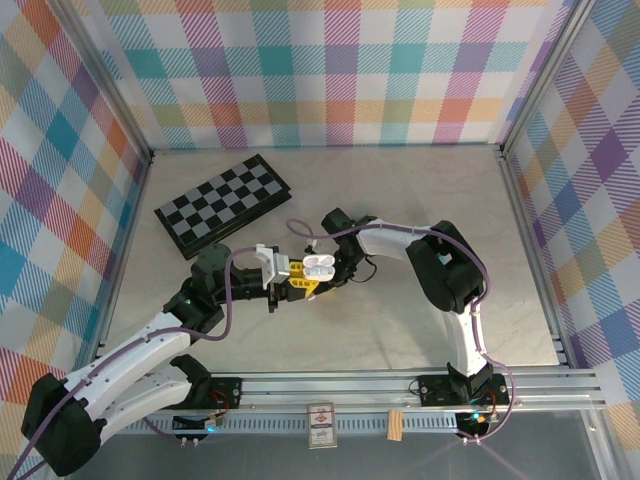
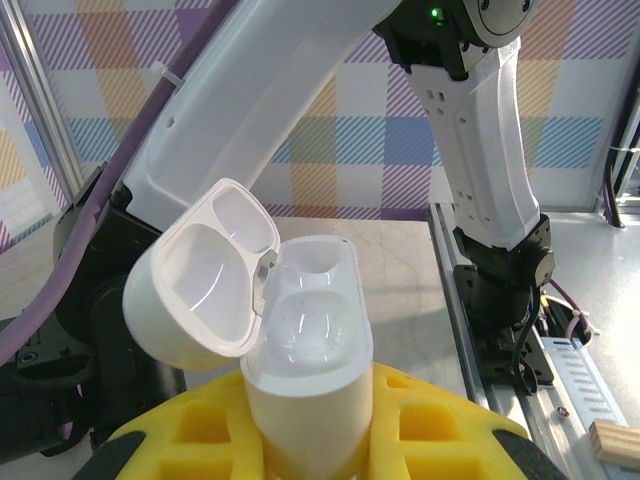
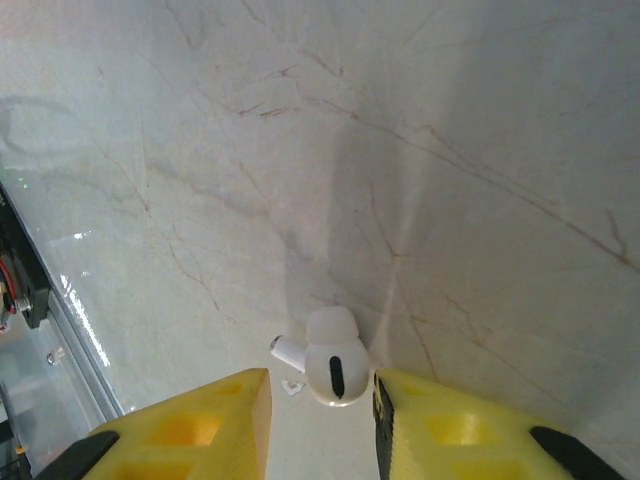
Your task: Insert the wireless bluetooth earbuds into the charging case
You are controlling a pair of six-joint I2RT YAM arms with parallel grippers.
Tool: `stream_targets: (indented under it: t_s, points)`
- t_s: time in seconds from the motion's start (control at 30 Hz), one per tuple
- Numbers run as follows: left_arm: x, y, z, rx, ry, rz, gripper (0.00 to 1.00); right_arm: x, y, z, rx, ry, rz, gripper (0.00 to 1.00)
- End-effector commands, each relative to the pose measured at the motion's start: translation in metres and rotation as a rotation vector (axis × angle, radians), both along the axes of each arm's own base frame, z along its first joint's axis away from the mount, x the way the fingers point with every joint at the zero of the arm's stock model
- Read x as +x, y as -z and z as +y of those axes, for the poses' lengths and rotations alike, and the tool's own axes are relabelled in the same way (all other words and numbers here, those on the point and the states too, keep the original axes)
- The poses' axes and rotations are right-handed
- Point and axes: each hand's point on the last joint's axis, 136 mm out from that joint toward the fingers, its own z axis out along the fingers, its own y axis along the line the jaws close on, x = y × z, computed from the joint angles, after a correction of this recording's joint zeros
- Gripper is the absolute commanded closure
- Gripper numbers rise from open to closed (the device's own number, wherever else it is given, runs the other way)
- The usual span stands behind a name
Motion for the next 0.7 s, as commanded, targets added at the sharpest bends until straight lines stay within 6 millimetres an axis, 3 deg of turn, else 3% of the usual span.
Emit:
stream_targets:
  t_s: [0.0,0.33,0.67]
  points:
    - [-0.005,-0.007,0.001,-0.022,0.018,-0.047,0.92,0.000,0.010,0.004,-0.026,0.021,0.023,0.68]
    - [-0.005,-0.007,0.001,-0.024,0.016,-0.052,0.92,-0.006,0.015,0.008,-0.057,-0.004,0.003,0.69]
    - [-0.006,-0.006,0.003,-0.023,0.011,-0.056,0.92,-0.001,0.030,-0.003,-0.214,-0.003,-0.076,0.78]
